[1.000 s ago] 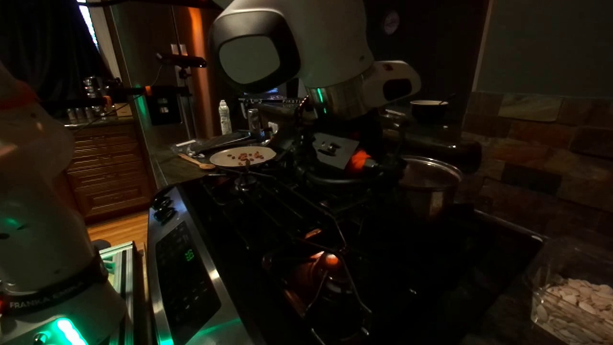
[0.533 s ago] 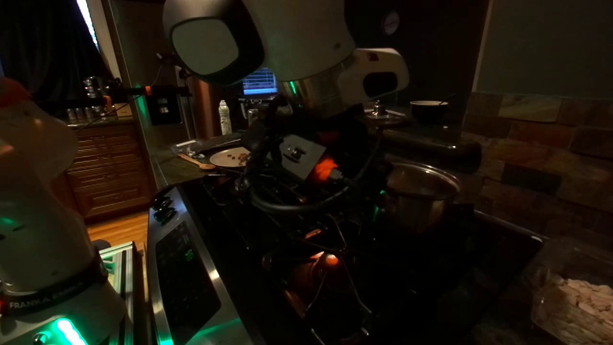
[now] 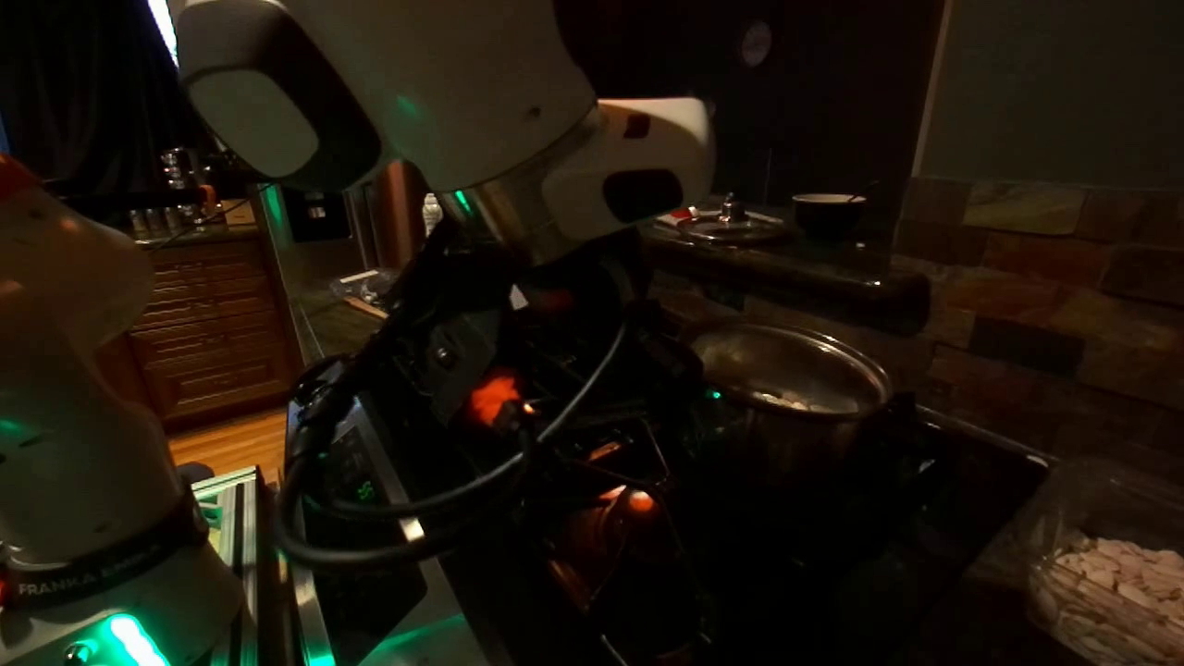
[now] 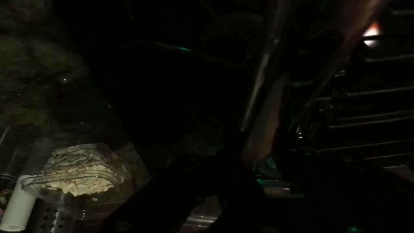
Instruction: Move the pot to the right
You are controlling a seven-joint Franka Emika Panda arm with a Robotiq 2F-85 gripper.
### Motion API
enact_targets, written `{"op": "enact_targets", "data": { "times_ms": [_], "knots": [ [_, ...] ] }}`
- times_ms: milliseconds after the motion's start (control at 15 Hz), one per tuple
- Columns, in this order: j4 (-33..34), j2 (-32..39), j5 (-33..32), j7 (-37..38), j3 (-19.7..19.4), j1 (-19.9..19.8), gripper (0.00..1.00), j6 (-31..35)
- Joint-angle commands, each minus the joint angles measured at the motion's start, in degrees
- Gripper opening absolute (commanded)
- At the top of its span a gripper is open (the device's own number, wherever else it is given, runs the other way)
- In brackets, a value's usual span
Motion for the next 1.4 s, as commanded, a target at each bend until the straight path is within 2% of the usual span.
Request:
{"op": "enact_targets", "data": {
  "times_ms": [0,267,333,400,667,1333],
  "knots": [
    [-5.03,-5.86,1.28,0.68,-2.09,-0.44,0.08,4.37],
    [-8.63,-8.11,-0.14,2.69,-4.11,-0.89,0.08,10.71],
    [-8.23,-8.23,-0.16,2.70,-5.17,-0.30,0.08,10.92],
    [-6.49,-6.36,2.71,0.39,-4.28,-1.30,0.08,10.92],
    [-6.31,-6.21,3.64,0.22,-4.63,-2.45,0.08,11.58],
    [-6.32,-4.93,2.09,0.23,-3.67,-8.66,0.08,9.31]
  ]
}}
